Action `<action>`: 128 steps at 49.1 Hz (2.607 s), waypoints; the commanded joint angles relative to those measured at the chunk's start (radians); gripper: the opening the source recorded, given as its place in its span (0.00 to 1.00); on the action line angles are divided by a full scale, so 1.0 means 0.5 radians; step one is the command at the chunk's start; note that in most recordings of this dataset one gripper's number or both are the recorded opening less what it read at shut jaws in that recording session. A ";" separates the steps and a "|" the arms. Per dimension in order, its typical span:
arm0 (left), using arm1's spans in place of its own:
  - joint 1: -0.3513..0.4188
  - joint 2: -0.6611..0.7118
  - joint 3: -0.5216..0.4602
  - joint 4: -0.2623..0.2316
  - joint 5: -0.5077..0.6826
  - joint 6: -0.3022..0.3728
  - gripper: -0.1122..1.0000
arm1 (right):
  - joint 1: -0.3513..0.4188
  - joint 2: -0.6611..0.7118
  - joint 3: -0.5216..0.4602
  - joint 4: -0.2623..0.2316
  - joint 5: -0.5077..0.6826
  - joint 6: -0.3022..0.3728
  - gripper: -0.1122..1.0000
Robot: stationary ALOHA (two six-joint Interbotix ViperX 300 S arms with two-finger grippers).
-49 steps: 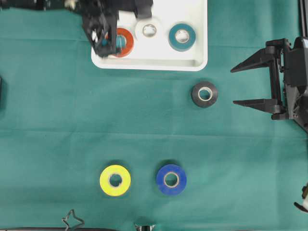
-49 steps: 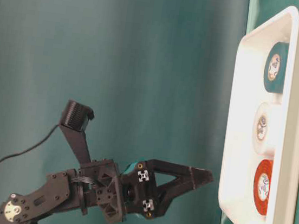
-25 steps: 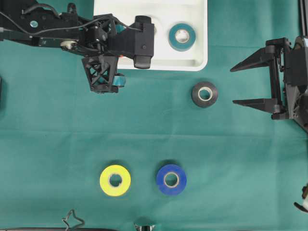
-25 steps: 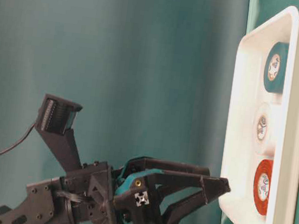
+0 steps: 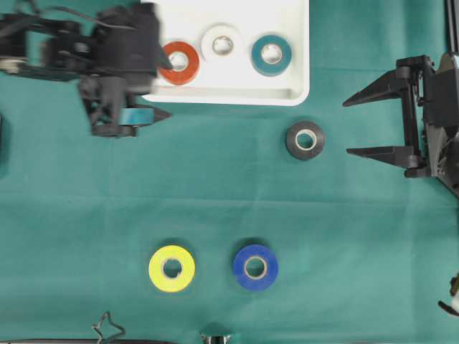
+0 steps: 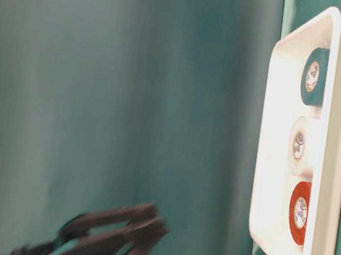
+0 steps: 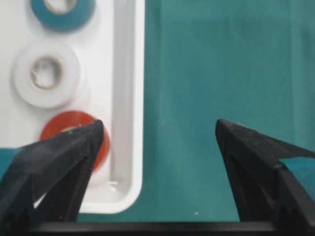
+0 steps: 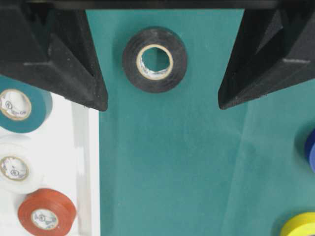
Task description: Pick up the tape from a random location and place it into the white case.
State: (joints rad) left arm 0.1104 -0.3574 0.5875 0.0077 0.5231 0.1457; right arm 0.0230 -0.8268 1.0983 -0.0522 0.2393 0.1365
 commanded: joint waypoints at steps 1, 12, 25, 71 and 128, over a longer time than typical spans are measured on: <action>-0.012 -0.156 0.067 -0.003 -0.107 -0.006 0.96 | 0.003 0.006 -0.052 -0.006 -0.006 -0.003 0.88; -0.064 -0.472 0.307 -0.015 -0.301 -0.012 0.96 | 0.003 0.003 -0.052 -0.009 -0.009 -0.003 0.88; -0.175 -0.687 0.512 -0.018 -0.506 -0.012 0.96 | 0.003 0.003 -0.052 -0.034 -0.018 -0.003 0.88; -0.202 -0.703 1.071 -0.031 -1.233 -0.129 0.96 | -0.015 0.006 -0.049 -0.046 -0.040 -0.003 0.87; -0.206 -0.703 1.071 -0.031 -1.230 -0.135 0.96 | -0.015 0.006 -0.049 -0.046 -0.037 -0.003 0.87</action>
State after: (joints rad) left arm 0.0107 -0.7072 1.1336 -0.0061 -0.0844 0.0798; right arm 0.0169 -0.8268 1.0983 -0.0736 0.2286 0.1350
